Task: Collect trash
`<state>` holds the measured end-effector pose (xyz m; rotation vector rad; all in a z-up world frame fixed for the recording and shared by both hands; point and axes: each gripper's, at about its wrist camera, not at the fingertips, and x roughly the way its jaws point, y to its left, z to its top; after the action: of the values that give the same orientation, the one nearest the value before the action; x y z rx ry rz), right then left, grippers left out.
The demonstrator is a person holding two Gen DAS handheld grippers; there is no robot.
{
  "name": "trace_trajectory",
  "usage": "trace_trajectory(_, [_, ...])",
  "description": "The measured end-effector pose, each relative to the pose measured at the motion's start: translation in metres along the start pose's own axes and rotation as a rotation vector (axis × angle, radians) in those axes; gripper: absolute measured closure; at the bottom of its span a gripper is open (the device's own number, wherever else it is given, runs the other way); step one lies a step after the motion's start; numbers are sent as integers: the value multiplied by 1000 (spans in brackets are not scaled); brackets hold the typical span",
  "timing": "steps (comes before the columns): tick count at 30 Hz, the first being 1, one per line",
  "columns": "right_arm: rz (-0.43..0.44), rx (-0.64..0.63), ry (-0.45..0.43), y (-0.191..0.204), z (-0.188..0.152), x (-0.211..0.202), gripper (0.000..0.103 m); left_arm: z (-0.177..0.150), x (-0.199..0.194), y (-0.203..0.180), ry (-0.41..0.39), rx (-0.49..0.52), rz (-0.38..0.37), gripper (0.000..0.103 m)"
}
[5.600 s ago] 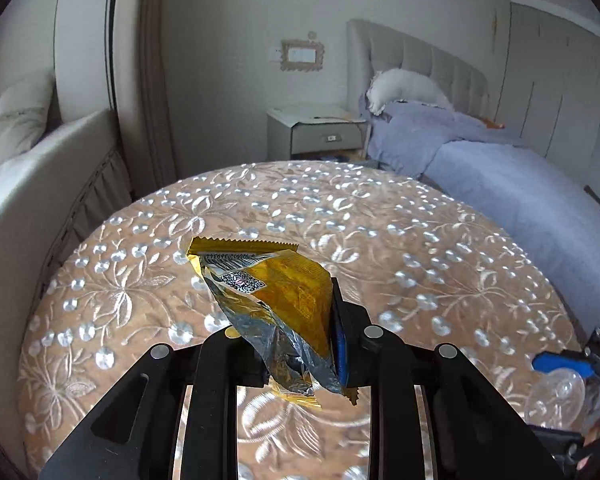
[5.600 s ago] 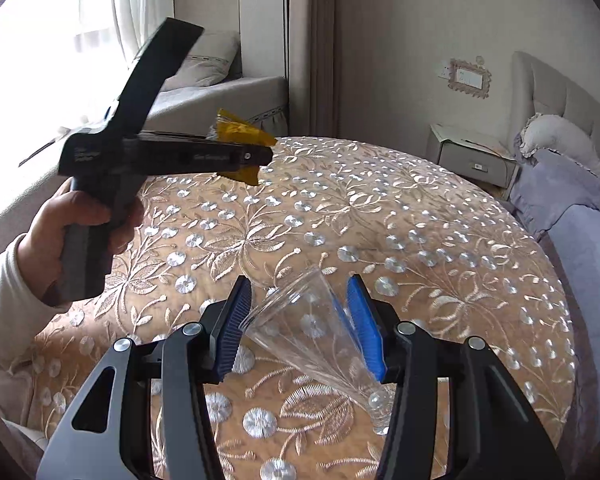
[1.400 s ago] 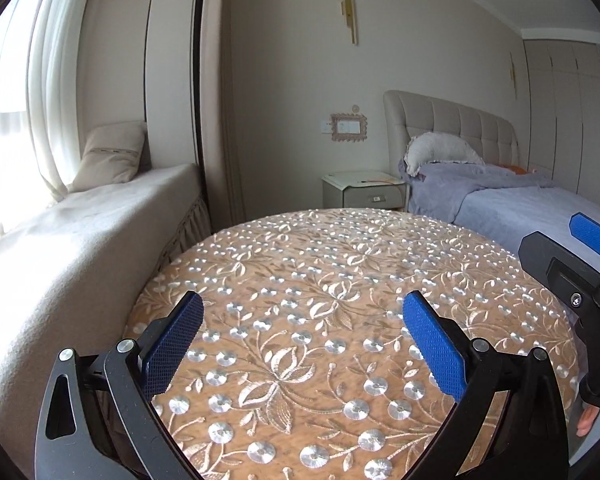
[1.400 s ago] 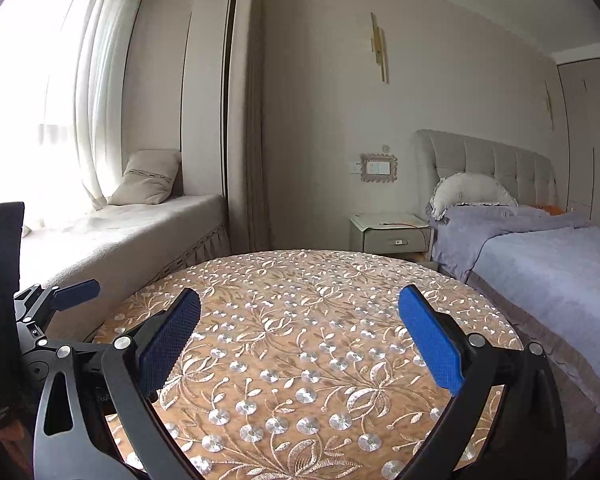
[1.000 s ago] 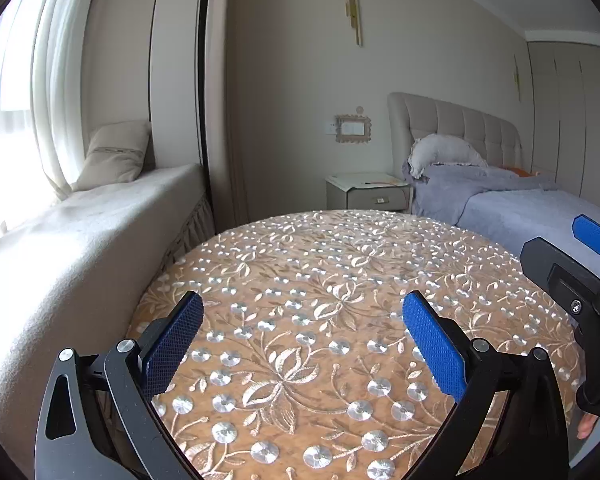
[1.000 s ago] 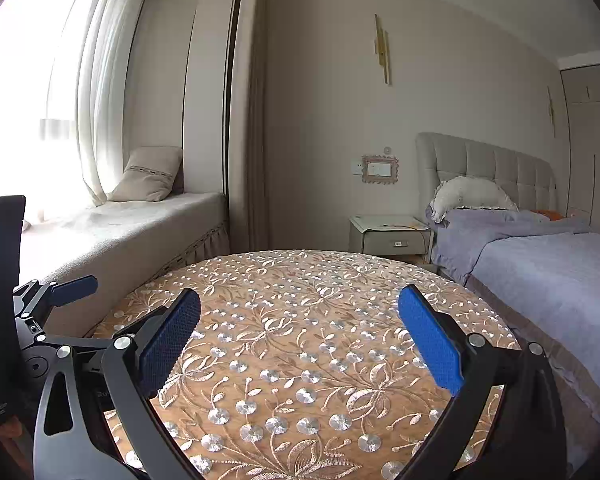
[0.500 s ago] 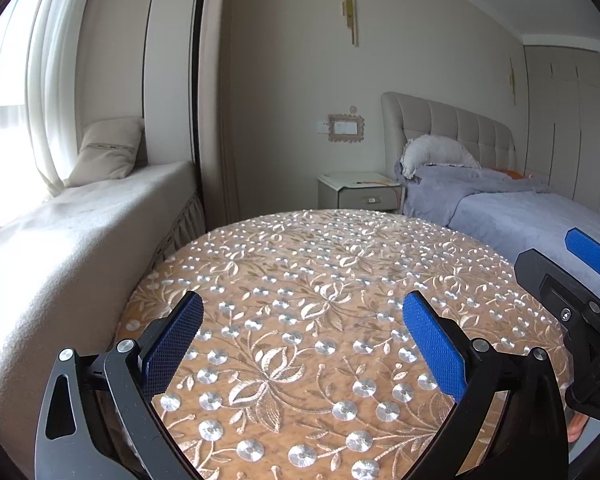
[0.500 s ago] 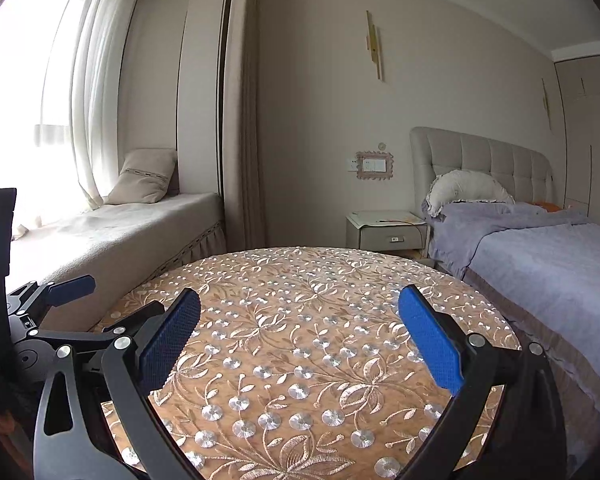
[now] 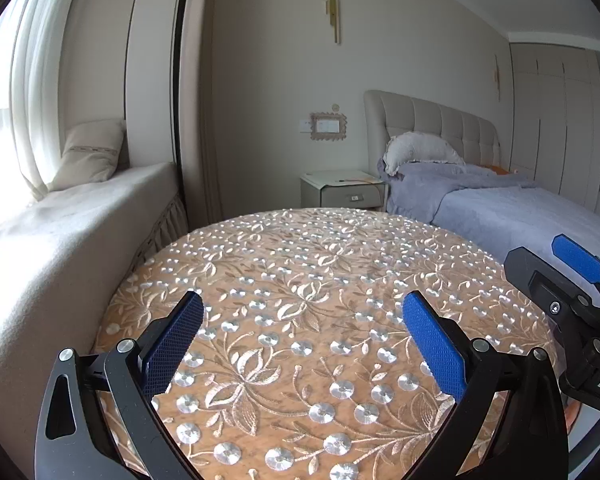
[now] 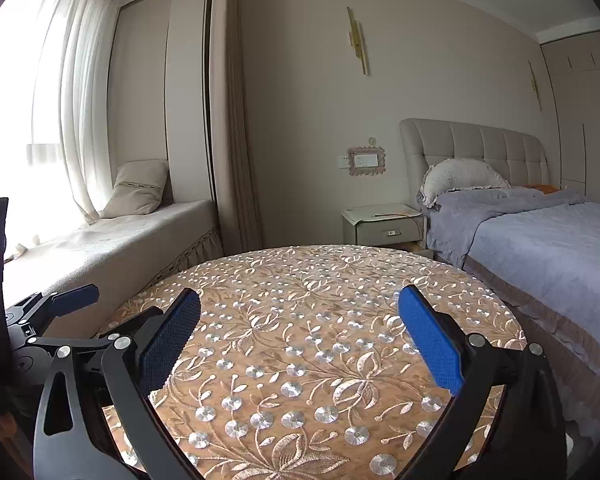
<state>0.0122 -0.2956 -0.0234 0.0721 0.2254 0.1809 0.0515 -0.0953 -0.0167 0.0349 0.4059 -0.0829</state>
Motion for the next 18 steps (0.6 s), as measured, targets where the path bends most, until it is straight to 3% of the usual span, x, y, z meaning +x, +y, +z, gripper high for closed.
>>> trace_trajectory(10, [-10, 68, 41, -28, -14, 18, 4, 3, 17, -8, 29, 36, 91, 5])
trace_trajectory(13, [-4, 80, 43, -35, -12, 23, 4, 20, 16, -8, 25, 24, 124, 5])
trace_trajectory(18, [10, 93, 2, -41, 3, 24, 4, 64, 16, -2, 6, -78, 137, 5])
